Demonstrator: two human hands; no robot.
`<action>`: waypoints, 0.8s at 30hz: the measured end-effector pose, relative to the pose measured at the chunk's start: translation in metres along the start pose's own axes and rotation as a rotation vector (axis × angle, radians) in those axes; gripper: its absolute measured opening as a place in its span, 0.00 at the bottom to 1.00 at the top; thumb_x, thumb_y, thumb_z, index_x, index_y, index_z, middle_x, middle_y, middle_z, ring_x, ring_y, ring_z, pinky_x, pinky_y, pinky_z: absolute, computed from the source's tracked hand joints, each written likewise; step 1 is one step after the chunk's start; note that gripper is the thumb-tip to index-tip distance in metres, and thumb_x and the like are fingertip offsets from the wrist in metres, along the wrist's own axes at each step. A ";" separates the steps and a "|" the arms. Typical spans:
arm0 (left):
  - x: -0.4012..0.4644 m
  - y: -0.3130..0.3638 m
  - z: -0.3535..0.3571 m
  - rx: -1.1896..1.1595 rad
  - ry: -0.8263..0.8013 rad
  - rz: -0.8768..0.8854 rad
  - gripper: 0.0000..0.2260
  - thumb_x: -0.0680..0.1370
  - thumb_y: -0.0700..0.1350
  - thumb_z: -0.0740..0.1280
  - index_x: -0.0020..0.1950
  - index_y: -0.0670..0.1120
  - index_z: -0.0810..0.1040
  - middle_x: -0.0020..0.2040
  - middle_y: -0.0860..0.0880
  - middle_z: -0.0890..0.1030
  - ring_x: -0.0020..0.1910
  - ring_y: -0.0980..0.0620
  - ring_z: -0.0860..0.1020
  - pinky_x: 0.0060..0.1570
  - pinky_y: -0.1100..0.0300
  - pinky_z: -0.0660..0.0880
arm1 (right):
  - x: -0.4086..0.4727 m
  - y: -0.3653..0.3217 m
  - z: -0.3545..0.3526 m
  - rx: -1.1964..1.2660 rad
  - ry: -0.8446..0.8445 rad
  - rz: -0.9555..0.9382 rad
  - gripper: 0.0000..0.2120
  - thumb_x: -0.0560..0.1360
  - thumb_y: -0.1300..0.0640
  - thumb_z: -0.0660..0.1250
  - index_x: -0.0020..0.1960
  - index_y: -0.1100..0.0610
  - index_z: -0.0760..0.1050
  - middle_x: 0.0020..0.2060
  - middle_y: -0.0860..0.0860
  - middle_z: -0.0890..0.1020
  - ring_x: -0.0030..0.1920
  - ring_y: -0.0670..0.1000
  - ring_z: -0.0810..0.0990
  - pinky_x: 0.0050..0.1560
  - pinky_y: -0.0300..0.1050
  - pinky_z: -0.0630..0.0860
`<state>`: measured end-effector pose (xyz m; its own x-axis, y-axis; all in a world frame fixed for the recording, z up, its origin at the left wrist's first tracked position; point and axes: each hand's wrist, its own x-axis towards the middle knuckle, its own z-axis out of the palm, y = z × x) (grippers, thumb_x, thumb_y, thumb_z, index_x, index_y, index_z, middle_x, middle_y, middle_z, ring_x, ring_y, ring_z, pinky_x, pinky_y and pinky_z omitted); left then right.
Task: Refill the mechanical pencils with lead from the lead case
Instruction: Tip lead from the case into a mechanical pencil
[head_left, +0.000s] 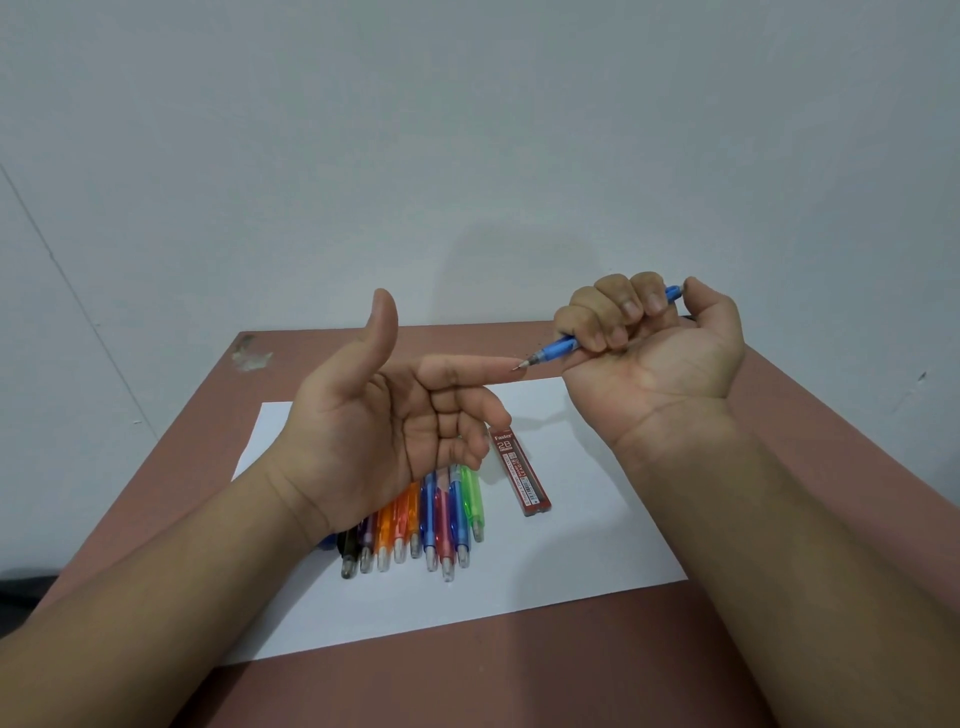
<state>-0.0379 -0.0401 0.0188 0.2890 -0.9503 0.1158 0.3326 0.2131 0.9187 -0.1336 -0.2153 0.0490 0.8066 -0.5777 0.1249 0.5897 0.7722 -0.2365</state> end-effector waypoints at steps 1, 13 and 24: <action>0.000 0.000 0.000 0.000 -0.002 0.001 0.43 0.74 0.72 0.51 0.64 0.36 0.80 0.48 0.38 0.82 0.42 0.44 0.77 0.47 0.54 0.78 | 0.000 0.000 0.000 -0.001 0.002 -0.005 0.19 0.78 0.47 0.52 0.31 0.56 0.61 0.29 0.49 0.61 0.25 0.49 0.57 0.28 0.39 0.58; 0.000 -0.001 -0.001 0.022 -0.014 0.008 0.42 0.75 0.71 0.51 0.65 0.36 0.79 0.50 0.36 0.82 0.42 0.44 0.79 0.47 0.53 0.78 | 0.001 0.000 0.000 -0.008 -0.018 0.016 0.21 0.78 0.44 0.54 0.31 0.55 0.61 0.29 0.49 0.61 0.25 0.49 0.56 0.28 0.40 0.56; 0.001 -0.001 -0.002 0.019 -0.013 0.005 0.41 0.74 0.71 0.53 0.65 0.36 0.79 0.50 0.36 0.82 0.42 0.44 0.79 0.47 0.53 0.78 | 0.001 -0.001 0.000 -0.005 -0.019 0.006 0.19 0.78 0.47 0.52 0.31 0.55 0.60 0.28 0.49 0.61 0.25 0.49 0.56 0.28 0.40 0.57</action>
<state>-0.0360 -0.0403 0.0173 0.2791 -0.9521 0.1253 0.3139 0.2137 0.9251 -0.1336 -0.2164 0.0493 0.8109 -0.5678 0.1415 0.5845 0.7745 -0.2416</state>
